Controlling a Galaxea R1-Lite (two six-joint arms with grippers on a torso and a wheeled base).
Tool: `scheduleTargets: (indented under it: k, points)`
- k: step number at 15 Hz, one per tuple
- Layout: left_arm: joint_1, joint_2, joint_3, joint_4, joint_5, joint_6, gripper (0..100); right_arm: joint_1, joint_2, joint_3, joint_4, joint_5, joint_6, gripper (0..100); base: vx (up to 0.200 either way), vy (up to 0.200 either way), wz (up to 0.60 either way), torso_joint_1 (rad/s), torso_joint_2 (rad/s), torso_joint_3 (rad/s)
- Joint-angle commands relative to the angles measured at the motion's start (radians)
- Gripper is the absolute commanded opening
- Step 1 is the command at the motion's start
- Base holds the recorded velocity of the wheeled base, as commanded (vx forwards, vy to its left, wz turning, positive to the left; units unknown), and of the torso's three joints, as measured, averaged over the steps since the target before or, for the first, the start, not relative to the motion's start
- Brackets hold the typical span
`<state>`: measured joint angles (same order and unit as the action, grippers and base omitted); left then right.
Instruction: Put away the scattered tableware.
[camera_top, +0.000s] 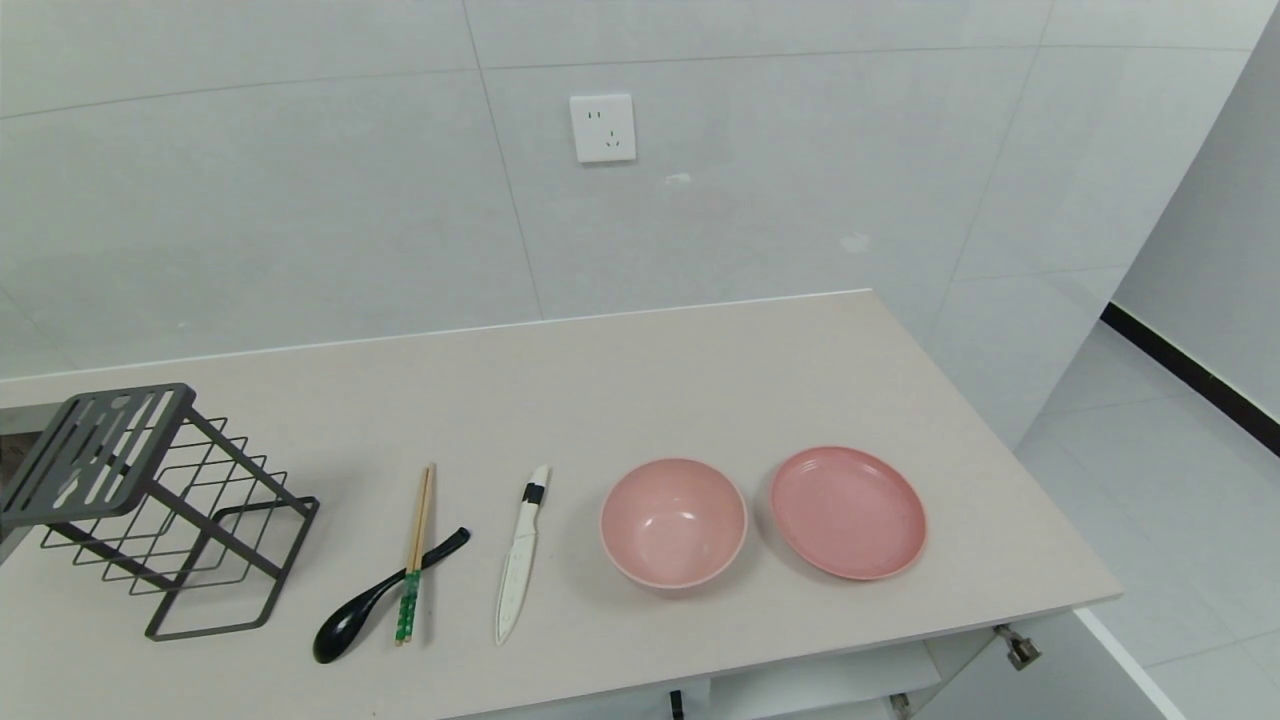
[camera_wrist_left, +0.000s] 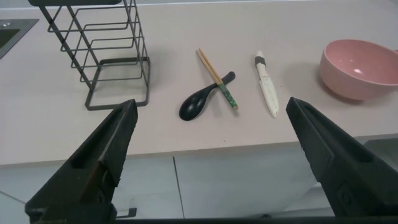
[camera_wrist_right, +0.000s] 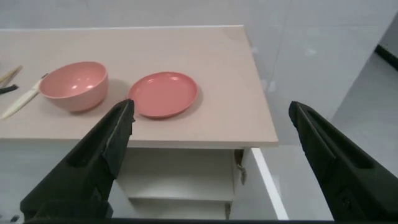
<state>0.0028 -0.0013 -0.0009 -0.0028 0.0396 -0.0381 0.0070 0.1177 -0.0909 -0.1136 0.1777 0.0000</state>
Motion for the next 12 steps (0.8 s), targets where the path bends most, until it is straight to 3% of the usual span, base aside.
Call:
scheduleTargets:
  k: [1,7,12]
  points:
    - [0.000,0.001,-0.001,0.000,0.000,-0.002,100,0.013,0.221,-0.101,0.003,0.057,-0.002,100,0.000,0.000,0.00,0.000,0.00,0.000]
    - [0.000,0.001,0.001,0.000,0.000,-0.003,100,0.019,0.530,-0.227,0.000,0.164,-0.005,100,0.000,0.000,0.00,0.000,0.00,0.000]
    - [0.000,0.001,0.001,0.000,0.002,-0.005,100,0.054,0.668,-0.247,0.000,0.221,-0.008,100,0.000,0.000,0.00,0.000,0.00,0.000]
